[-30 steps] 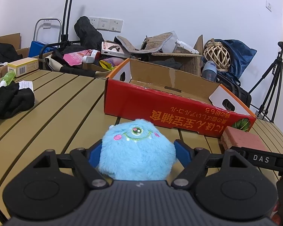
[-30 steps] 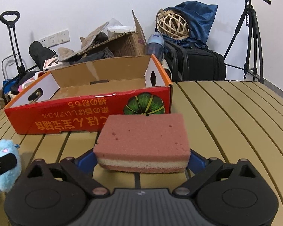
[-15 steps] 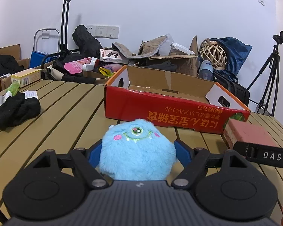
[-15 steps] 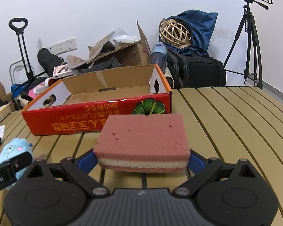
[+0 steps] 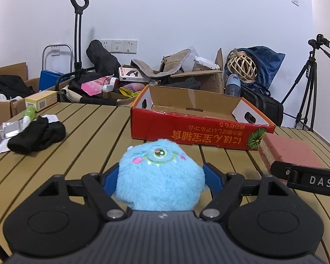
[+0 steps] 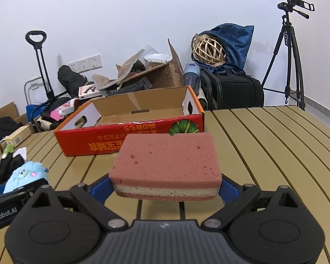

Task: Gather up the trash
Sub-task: 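Lift the plush toy and sponge and carry them down over the black bin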

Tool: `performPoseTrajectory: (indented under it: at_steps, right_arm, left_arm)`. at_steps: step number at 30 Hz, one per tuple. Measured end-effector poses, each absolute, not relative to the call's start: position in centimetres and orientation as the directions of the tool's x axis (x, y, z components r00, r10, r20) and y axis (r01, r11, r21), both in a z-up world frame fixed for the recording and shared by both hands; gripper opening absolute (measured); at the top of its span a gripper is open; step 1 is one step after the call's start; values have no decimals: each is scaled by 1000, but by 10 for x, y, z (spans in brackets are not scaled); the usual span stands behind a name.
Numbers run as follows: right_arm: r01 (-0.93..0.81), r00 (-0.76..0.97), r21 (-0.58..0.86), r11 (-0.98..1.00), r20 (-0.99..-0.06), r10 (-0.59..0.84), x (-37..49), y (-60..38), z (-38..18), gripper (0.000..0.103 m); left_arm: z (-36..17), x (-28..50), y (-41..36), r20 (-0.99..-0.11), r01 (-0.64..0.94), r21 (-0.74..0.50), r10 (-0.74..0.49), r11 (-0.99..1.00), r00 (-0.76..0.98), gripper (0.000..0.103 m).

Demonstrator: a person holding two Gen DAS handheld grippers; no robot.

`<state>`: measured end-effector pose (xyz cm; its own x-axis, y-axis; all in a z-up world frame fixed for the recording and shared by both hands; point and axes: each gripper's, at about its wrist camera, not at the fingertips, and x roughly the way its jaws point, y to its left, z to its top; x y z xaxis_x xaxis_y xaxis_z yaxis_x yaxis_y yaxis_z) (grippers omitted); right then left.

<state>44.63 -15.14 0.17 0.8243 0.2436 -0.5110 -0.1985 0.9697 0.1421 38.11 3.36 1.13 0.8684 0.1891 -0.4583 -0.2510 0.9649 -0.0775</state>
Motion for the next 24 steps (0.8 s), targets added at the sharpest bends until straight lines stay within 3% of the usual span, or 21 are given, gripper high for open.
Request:
performPoseTrajectory:
  at_steps: [24]
  right_arm:
    - [-297,829,93,950,-468,305,283,-172,1,97]
  left_arm:
    - [22,240,31,-435,-214,-51,171,975,884,80]
